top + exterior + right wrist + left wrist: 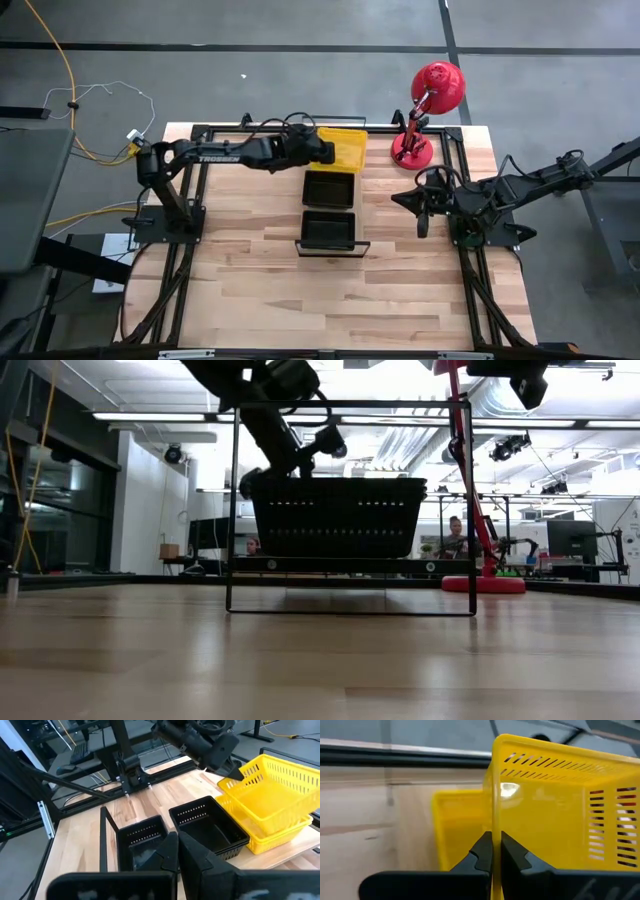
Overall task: Stack baskets on shelf by color
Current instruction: Stack the yellow bin on top of the yellow bins on the shelf
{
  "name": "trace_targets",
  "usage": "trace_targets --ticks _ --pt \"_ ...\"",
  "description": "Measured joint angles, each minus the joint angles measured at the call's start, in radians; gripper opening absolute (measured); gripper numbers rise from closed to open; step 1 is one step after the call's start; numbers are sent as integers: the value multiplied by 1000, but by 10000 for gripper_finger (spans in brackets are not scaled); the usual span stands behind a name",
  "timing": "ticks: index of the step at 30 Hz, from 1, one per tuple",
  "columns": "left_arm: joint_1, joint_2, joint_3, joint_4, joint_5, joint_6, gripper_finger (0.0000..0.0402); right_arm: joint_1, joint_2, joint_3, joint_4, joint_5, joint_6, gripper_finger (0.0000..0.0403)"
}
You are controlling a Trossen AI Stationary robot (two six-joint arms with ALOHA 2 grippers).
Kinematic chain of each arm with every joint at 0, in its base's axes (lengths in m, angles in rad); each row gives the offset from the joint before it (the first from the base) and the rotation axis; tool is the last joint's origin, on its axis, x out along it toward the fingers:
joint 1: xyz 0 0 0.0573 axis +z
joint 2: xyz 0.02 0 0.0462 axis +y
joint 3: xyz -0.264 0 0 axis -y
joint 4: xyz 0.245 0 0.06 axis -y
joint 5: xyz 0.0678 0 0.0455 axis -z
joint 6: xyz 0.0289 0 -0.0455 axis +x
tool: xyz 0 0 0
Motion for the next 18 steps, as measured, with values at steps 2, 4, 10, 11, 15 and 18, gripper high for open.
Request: trace_targets --ticks 2,4,10,11,15,18 --pt "1 0 0 -25 -23 -19 0 0 0 0 -2 0 -2 0" --pt "2 0 0 -57 -23 -31 0 0 0 0 -2 0 -2 0" --pt "-3 0 0 -90 -22 -36 0 0 0 0 -2 1 -5 0" --pt "-3 0 0 -90 -19 -36 0 0 0 0 -2 1 -5 0" --pt "-2 0 0 -75 14 -35 0 0 0 0 -3 1 -5 0" --pt "-2 0 0 -74 16 -27 3 0 0 0 -3 -5 1 0"
